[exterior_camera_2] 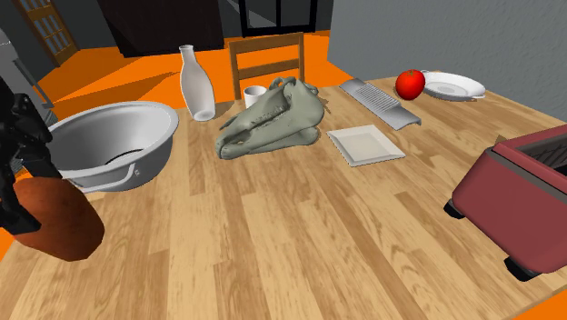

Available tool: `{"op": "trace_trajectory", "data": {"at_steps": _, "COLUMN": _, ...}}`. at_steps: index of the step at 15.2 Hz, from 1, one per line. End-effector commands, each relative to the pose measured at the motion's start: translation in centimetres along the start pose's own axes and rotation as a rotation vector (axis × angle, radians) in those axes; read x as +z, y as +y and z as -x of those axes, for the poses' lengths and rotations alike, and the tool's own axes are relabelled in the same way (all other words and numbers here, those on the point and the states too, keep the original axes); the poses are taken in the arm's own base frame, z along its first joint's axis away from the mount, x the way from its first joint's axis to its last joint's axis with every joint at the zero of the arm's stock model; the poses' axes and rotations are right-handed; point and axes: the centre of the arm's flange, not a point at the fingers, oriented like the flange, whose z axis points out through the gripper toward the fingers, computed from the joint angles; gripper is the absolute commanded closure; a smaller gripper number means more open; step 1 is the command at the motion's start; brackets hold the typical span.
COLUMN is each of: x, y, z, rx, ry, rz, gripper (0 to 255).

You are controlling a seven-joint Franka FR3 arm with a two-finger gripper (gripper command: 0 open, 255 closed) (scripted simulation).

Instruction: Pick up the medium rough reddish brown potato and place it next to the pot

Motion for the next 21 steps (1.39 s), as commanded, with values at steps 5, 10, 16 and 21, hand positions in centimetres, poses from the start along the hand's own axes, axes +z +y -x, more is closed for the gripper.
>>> {"op": "trace_trajectory", "data": {"at_steps": 5, "x": 3.0, "y": 0.3, "z": 0.5, "rx": 0.002, "ry": 0.000, "rz": 0.000, "gripper": 255}}
{"op": "trace_trajectory", "data": {"at_steps": 10, "x": 5.7, "y": 0.5, "z": 0.2, "rx": 0.002, "ry": 0.000, "rz": 0.000, "gripper": 255}}
{"op": "trace_trajectory", "data": {"at_steps": 16, "x": 8.8, "y": 0.7, "z": -0.2, "rx": 0.002, "ry": 0.000, "rz": 0.000, "gripper": 255}}
{"op": "trace_trajectory", "data": {"at_steps": 21, "x": 11.4, "y": 0.9, "z": -0.5, "rx": 0.002, "ry": 0.000, "rz": 0.000, "gripper": 255}}
